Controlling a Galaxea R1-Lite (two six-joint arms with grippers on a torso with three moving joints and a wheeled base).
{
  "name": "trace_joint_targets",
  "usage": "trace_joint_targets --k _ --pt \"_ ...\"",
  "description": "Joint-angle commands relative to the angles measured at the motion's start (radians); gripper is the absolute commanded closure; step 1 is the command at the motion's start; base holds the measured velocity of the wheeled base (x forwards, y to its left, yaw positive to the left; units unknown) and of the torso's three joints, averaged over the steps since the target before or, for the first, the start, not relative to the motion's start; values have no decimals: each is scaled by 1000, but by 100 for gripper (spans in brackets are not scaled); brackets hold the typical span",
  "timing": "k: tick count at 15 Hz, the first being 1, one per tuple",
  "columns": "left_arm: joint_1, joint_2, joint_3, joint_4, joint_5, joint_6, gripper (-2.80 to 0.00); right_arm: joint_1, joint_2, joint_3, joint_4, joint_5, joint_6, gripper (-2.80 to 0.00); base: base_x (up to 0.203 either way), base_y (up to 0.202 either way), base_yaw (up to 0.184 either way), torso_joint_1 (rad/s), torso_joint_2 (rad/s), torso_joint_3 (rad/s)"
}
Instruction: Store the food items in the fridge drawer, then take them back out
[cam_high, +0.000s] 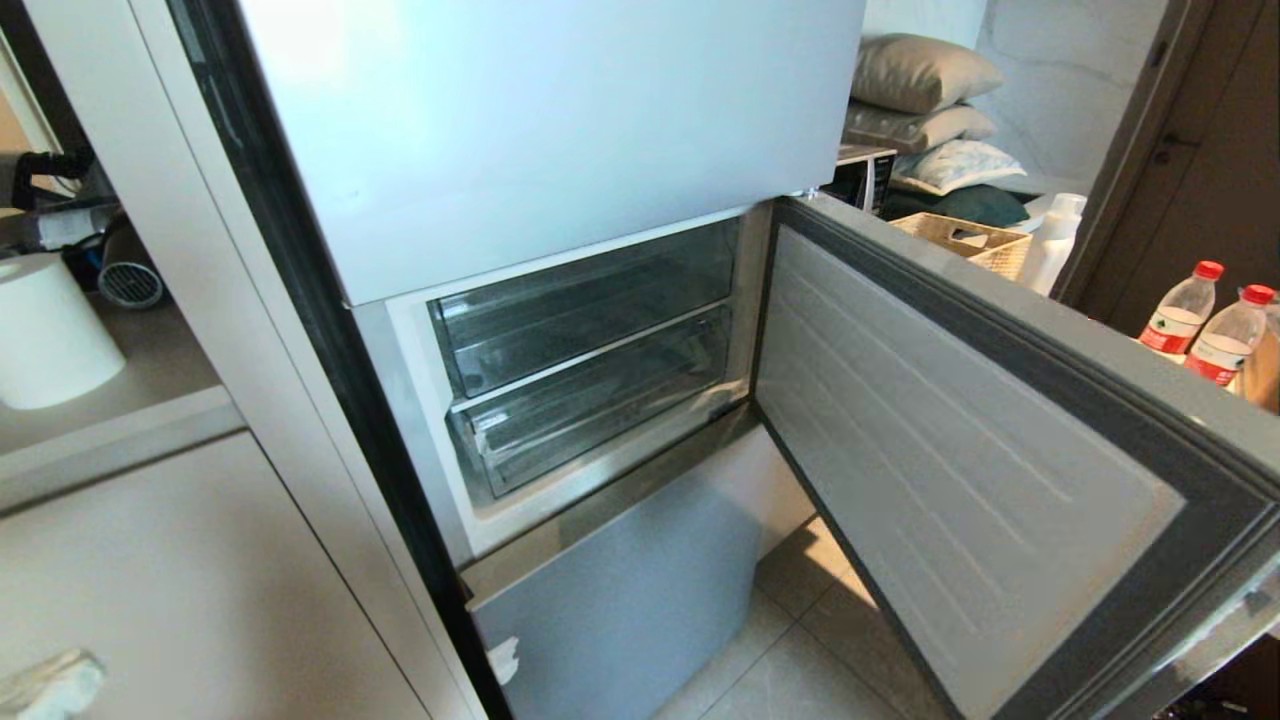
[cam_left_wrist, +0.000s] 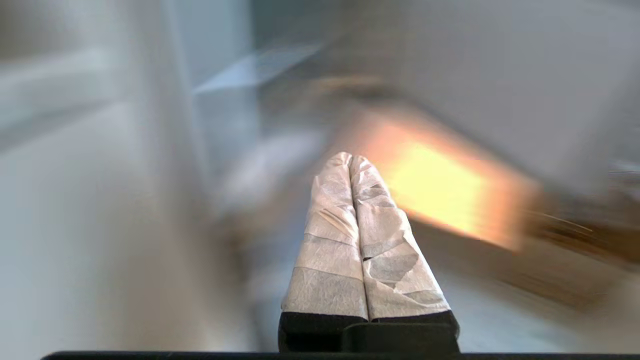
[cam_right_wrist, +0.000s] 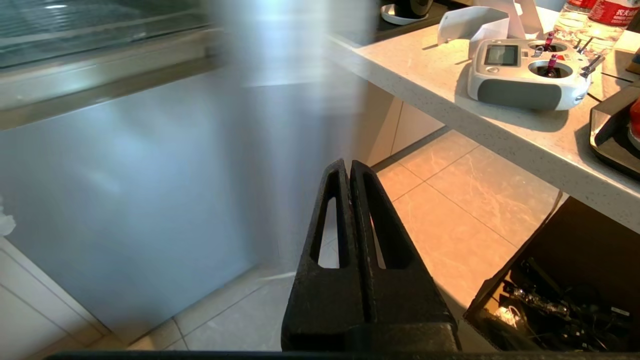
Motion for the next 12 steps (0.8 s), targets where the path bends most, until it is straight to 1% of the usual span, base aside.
trace_joint_targets --k 1,2,3,4,5,6,7,8,9,11,12 --pt "244 -153 6 19 160 60 0 0 1 0 0 0 -1 0 0 0 0 0 0 0" --pt "285 -167 65 10 172 99 0 0 1 0 -1 1 -1 0 0 0 0 0 0 0" --pt "289 -166 139 22 131 119 0 1 1 0 -1 0 -1 0 0 0 0 0 0 0" --pt "289 -165 222 54 74 134 0 1 1 0 -1 0 -1 0 0 0 0 0 0 0" --pt "294 -172 298 89 38 150 0 1 1 0 -1 1 0 0 0 0 0 0 0 0" --pt "305 -177 335 110 33 152 0 1 1 0 -1 0 2 0 0 0 0 0 0 0" --pt "329 -188 335 136 67 157 0 1 1 0 -1 0 1 0 0 0 0 0 0 0" --pt "371 -224 321 161 92 175 0 1 1 0 -1 0 1 0 0 0 0 0 0 0" --pt "416 -268 309 195 94 195 0 1 1 0 -1 1 -4 0 0 0 0 0 0 0" --pt "428 -284 290 253 86 237 0 -1 1 0 -1 0 1 0 0 0 0 0 0 0" --pt "428 -284 288 257 86 237 0 1 1 0 -1 0 1 0 0 0 0 0 0 0"
